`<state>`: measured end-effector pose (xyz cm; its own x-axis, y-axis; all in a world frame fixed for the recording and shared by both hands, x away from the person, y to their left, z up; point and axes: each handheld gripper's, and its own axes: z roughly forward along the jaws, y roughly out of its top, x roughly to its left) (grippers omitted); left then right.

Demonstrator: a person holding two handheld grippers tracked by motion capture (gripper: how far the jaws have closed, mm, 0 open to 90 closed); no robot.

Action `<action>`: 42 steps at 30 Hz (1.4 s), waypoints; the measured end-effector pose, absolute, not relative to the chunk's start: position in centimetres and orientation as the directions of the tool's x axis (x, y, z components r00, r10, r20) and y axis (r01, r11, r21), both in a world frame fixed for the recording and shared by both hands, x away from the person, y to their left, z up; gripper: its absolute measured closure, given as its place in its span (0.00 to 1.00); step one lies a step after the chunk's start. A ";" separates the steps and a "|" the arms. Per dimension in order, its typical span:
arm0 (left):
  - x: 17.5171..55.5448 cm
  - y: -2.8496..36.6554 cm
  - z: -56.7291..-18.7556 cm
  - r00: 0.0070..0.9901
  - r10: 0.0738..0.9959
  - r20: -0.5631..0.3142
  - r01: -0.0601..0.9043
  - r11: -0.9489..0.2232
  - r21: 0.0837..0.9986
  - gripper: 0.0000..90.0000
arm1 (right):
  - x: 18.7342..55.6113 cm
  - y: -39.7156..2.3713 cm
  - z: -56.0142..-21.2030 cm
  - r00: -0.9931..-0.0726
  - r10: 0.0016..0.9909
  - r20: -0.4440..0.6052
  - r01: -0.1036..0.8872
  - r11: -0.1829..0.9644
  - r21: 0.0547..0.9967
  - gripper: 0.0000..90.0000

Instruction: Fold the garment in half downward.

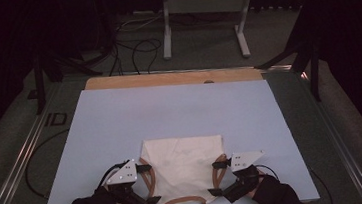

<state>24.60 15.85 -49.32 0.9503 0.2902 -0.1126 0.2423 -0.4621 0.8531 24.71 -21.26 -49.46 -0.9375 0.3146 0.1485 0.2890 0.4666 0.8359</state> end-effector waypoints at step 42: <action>30.2 17.2 -47.9 0.876 0.480 -0.053 0.277 -0.409 0.870 0.00 | 30.8 -21.8 -47.6 -0.895 0.440 0.072 0.263 0.390 0.882 0.16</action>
